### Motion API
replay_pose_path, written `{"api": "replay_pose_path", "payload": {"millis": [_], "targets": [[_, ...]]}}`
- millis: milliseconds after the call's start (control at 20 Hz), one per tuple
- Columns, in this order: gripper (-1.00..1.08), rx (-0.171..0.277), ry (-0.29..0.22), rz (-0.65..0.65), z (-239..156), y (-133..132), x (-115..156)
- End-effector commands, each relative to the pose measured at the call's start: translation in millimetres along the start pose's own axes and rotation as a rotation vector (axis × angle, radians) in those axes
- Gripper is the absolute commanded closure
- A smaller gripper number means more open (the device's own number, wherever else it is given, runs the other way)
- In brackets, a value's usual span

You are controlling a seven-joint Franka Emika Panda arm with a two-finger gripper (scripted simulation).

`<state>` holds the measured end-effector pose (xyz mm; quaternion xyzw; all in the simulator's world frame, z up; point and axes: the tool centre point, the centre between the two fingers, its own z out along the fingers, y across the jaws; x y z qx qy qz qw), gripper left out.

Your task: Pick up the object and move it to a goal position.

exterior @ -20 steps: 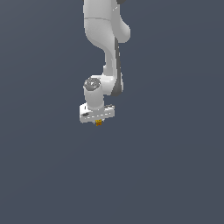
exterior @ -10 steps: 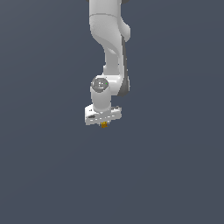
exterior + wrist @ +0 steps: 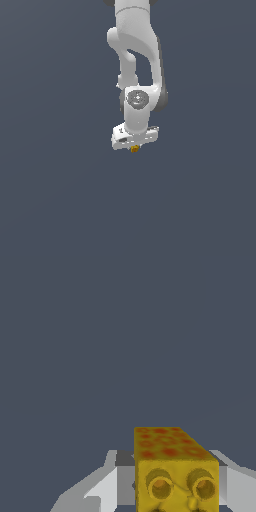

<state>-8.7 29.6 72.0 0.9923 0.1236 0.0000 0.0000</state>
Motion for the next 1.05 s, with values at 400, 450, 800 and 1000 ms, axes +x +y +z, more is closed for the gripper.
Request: {"api": "replay_pose_path", "payload": {"millis": [400, 450, 800, 1000], "targets": [[1.08, 0.0, 0.0, 0.001, -29.3, -51.7, 65.0], [1.08, 0.0, 0.0, 0.001, -30.8, -54.4, 68.6], [1.08, 0.0, 0.0, 0.001, -37.2, -65.6, 84.5], [1.08, 0.0, 0.0, 0.001, -38.1, -67.1, 86.8]]}}
